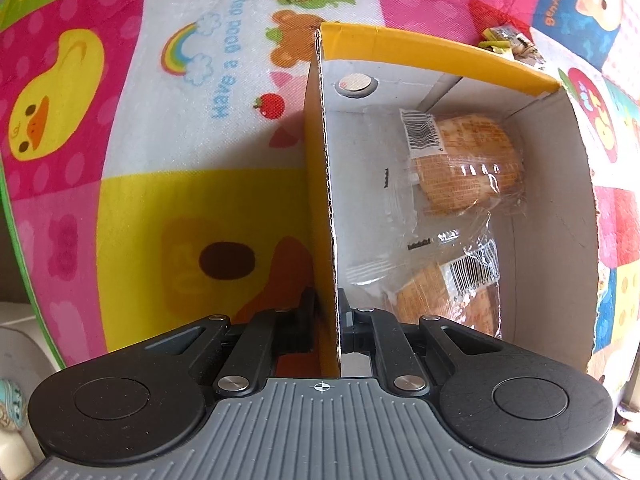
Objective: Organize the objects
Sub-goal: 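Lower the second pastry into the box and open the right tool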
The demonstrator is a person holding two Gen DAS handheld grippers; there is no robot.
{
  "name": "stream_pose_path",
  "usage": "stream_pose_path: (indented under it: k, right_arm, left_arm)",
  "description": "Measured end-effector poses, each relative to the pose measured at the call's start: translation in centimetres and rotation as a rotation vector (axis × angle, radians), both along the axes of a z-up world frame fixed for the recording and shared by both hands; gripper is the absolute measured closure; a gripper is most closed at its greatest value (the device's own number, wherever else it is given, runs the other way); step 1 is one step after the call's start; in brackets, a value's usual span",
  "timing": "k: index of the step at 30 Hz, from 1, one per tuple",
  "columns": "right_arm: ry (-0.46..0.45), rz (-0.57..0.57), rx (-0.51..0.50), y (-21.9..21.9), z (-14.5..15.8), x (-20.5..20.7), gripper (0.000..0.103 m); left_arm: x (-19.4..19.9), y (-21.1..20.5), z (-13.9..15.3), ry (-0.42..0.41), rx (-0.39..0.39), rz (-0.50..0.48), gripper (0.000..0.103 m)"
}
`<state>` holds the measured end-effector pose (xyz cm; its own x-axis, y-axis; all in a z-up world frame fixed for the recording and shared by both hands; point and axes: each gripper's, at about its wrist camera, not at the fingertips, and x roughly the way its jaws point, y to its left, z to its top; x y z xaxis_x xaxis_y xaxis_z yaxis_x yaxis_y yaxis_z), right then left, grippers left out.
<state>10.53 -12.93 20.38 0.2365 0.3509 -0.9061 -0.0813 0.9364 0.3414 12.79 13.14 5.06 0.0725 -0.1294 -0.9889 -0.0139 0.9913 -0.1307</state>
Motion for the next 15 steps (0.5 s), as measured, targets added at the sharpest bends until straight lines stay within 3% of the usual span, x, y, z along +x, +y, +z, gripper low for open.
stream_pose_path:
  k: [4, 9, 15]
  right_arm:
    - [0.046, -0.031, -0.066, -3.5, -2.8, 1.1, 0.036]
    - [0.087, -0.061, -0.076, -7.2, -5.8, 3.9, 0.036]
    - [0.06, 0.022, -0.051, -8.0, -8.6, 10.1, 0.029]
  left_arm:
    - [0.5, -0.6, -0.1, 0.022, 0.022, 0.027, 0.093]
    - [1.0, -1.4, -0.2, 0.06, 0.05, 0.056, 0.093]
    - [0.7, -2.8, -0.2, 0.085, 0.097, 0.086, 0.093]
